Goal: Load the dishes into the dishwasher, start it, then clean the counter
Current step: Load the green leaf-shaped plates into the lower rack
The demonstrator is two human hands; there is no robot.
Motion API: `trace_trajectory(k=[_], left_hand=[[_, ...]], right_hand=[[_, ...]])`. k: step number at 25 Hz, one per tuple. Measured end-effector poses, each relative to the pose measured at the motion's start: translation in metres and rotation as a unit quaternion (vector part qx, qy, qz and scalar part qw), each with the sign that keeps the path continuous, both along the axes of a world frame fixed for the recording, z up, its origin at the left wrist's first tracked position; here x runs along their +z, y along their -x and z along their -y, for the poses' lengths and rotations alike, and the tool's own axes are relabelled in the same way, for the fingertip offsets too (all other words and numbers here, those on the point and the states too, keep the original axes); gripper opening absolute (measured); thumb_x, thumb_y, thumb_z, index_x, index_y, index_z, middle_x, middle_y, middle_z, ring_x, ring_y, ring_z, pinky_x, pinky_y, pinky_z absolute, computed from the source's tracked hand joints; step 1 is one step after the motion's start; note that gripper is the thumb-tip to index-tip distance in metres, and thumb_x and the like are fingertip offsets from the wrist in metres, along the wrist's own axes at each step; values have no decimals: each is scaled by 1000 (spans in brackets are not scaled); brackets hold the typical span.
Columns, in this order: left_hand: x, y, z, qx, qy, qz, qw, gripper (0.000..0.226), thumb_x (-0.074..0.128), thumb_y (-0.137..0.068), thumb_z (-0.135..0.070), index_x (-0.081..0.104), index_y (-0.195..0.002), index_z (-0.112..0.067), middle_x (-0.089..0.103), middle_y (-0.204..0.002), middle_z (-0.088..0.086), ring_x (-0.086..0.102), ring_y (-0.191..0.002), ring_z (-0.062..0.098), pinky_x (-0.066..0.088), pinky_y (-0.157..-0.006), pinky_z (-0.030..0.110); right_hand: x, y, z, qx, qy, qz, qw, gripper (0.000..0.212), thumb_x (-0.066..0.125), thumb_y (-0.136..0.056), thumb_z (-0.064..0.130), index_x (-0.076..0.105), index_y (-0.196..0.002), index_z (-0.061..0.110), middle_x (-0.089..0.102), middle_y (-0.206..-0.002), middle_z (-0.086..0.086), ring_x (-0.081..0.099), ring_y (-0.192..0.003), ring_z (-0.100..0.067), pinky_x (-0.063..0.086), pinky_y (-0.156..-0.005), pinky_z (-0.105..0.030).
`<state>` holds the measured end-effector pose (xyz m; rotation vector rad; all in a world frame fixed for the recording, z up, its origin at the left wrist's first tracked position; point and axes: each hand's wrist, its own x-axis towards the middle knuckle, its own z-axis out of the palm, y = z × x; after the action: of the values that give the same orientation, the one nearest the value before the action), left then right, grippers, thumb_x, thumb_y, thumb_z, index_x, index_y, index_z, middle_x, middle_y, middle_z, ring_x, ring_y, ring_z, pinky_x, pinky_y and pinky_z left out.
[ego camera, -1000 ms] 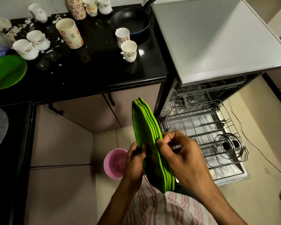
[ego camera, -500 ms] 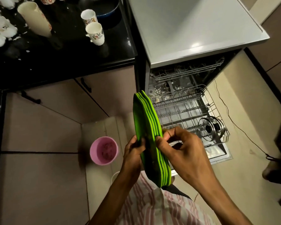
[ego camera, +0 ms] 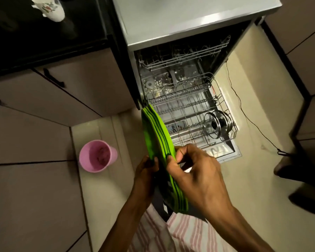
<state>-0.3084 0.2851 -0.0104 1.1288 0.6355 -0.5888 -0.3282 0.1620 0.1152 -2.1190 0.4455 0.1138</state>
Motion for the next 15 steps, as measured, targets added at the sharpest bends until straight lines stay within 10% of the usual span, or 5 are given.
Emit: trace_trajectory(k=[5,15], left_hand=[[-59,-32,14,-32,30,-34,998,32,37,-95,11,55,-122,8,67,-108,23,68,-88,31,58,-69,34],[-231,-56,71,-77,-33,-53,995,23,49,-95,-1,59,-115,-1,69,-99,18,70,-77,21,56,-62,28]], right_hand=[[-53,-13,12,-44,11,17,999,17,66,-85,32,51,-76,30,64,-79,11,58,-79,-6,45,-64,-19],[-229,-36,71,-42,24,-68,997,25,44,-86,58,48,-80,35,58,-77,16,55,-78,-2,43,-61,-16]])
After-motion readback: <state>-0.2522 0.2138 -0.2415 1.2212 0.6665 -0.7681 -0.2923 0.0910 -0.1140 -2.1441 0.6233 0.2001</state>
